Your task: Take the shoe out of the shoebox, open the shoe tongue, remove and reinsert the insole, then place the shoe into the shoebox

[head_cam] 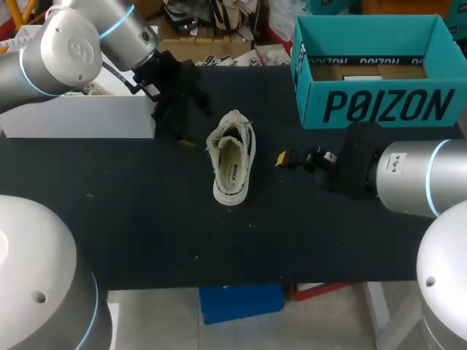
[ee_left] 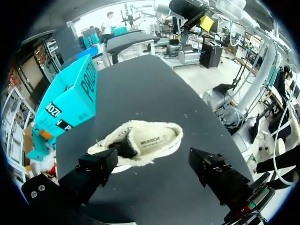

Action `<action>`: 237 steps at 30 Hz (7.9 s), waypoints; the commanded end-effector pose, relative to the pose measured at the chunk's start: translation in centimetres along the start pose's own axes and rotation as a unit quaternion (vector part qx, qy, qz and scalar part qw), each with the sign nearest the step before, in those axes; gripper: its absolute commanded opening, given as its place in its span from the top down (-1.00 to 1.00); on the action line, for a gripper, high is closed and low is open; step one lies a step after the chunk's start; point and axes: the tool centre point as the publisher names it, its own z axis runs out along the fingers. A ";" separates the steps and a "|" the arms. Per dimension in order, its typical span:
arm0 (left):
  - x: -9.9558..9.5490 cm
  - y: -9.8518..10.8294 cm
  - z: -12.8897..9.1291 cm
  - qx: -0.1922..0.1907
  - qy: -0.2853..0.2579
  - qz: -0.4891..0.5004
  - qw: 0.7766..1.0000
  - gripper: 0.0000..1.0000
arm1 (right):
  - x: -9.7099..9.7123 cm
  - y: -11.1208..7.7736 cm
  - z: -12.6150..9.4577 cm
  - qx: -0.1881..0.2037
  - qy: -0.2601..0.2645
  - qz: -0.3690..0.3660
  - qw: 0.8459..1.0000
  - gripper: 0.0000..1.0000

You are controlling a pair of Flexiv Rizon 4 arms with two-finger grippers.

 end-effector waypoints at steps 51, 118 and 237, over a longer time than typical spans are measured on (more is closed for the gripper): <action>-4.5 5.1 7.3 -0.107 0.072 0.669 0.732 0.11 | 0.0 -0.3 0.1 -0.005 0.000 0.001 1.000 -1.00; -8.9 -0.8 -1.3 -0.176 0.038 0.459 0.870 1.00 | 0.0 -0.3 0.1 -0.005 0.000 0.001 1.000 -1.00; -16.4 39.5 -14.7 -0.345 -0.166 -0.101 0.918 0.19 | 0.0 -0.3 0.1 -0.005 0.000 0.001 1.000 -1.00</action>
